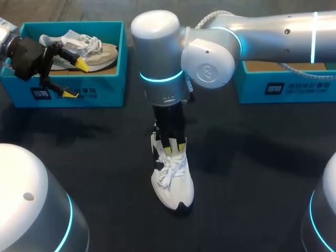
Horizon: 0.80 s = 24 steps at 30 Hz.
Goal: Take the shoe out of the shoebox, open the shoe tongue, remove and reinsert the insole, then place the shoe into the shoebox
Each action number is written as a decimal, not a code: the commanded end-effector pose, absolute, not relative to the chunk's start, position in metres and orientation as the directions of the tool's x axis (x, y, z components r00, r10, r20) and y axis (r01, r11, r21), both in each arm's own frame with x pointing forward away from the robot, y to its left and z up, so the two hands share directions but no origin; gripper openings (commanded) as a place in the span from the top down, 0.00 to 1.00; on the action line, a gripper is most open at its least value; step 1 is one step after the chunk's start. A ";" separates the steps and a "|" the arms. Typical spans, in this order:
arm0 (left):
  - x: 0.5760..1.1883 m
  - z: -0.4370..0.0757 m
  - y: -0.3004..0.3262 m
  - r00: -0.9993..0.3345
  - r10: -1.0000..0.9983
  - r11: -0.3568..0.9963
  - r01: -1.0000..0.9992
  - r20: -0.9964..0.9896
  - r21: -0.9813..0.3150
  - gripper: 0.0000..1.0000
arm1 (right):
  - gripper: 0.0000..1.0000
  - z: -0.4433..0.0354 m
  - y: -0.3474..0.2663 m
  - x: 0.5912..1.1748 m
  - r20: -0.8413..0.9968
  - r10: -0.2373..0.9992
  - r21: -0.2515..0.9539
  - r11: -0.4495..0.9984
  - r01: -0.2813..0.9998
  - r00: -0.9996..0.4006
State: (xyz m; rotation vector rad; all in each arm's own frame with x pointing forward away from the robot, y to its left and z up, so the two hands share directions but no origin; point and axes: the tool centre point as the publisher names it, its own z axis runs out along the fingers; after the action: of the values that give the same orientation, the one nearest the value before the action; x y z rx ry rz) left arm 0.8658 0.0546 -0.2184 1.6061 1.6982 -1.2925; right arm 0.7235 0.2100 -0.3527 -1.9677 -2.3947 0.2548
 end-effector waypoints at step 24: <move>0.866 -0.218 0.055 -0.206 0.506 -0.128 0.942 -0.837 -0.309 0.00 | 0.73 -0.325 0.212 0.730 -0.131 0.969 -0.095 0.198 0.976 -0.209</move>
State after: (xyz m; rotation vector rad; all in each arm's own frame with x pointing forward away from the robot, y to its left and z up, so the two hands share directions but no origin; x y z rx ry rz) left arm 0.8658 0.0546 -0.2184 1.6062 1.6982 -1.2925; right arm 0.7322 0.2100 -0.3438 -1.9835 -2.4353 0.2387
